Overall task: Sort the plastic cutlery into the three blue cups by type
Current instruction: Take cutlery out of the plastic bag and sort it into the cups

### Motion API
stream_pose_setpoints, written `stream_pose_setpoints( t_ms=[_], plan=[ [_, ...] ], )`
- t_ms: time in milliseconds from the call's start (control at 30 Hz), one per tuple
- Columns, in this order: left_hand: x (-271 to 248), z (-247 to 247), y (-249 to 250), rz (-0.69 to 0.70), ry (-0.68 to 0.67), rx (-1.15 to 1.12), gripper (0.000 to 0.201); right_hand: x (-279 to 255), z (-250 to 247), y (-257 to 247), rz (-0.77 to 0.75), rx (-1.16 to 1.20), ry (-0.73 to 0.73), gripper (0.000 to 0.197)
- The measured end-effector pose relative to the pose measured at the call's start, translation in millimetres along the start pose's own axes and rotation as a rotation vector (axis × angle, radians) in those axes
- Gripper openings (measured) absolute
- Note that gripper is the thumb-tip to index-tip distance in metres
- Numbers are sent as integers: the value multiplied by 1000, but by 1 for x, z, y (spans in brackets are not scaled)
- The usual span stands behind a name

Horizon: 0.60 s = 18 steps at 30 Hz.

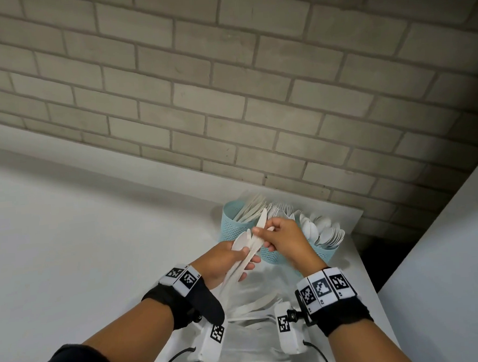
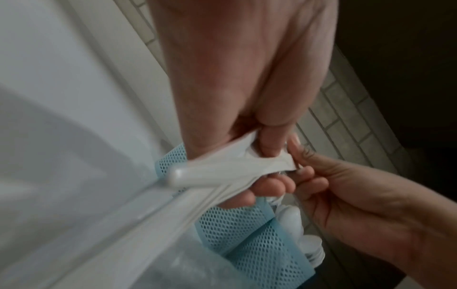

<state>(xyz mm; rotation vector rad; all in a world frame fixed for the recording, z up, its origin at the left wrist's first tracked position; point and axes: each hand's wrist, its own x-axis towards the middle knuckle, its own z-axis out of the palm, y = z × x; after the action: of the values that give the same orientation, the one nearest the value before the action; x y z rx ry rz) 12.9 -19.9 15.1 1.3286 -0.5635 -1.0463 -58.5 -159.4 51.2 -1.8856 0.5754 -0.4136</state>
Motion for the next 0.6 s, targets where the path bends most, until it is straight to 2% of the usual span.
stream_pose_setpoints(
  t_ms=[100, 200, 333, 467, 533, 600],
  plan=[
    [1, -6, 10, -6, -10, -94, 21, 12, -10, -15, -11, -21, 78, 22],
    [3, -10, 18, -2, -1, -125, 21, 23, -24, -42, -52, -84, 154, 18],
    [6, -16, 20, 13, 36, -222, 20, 41, -50, -77, -210, -144, 343, 17],
    [10, -22, 18, 14, 62, -266, 22, 54, -56, -85, -355, -169, 532, 24],
    [13, -22, 16, 5, 75, -297, 23, 60, -43, -75, -375, -211, 539, 22],
    [16, -22, 14, 1, 79, -351, 23, 66, -25, -56, -381, -275, 485, 23]
  ],
)
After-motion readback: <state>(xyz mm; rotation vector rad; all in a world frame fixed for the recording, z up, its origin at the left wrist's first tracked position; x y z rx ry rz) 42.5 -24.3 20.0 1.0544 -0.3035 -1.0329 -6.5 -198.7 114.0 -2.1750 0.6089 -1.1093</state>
